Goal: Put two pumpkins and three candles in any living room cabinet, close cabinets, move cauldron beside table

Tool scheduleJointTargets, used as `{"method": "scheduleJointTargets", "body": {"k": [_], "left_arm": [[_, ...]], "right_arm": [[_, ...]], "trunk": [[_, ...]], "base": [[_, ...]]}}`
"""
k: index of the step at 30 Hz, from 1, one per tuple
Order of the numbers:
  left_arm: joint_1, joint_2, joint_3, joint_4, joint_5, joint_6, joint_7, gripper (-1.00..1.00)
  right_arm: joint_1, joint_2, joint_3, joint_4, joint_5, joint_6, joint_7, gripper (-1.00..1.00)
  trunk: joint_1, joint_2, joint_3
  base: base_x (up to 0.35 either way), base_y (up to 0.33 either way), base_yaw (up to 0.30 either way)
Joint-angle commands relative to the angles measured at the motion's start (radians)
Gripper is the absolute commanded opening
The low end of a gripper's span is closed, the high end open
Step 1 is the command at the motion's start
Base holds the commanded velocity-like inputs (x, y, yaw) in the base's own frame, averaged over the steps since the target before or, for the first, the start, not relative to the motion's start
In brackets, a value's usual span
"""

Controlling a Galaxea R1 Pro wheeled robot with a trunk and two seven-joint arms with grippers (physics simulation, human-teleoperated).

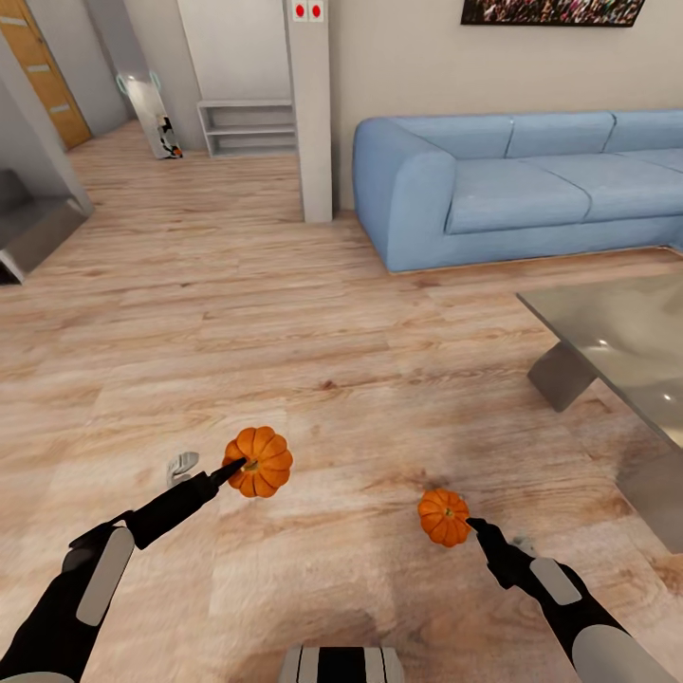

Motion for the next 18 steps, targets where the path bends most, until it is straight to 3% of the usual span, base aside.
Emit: {"method": "scheduleJointTargets", "body": {"k": [1, 18], "left_arm": [[0.0, 0.001, 0.001, 0.0, 0.005, 0.007, 0.001, -1.0], [0.0, 0.002, 0.001, 0.001, 0.005, 0.007, 0.003, -1.0]], "right_arm": [[0.0, 0.001, -0.007, 0.0, 0.0, 0.006, 0.002, 1.0], [0.0, 0.001, -0.008, 0.0, 0.0, 0.008, 0.003, 1.0]], "trunk": [[0.0, 0.0, -0.001], [0.0, 0.0, -0.001]], "base": [[0.161, 0.0, 0.0], [0.077, 0.023, 0.0]]}}
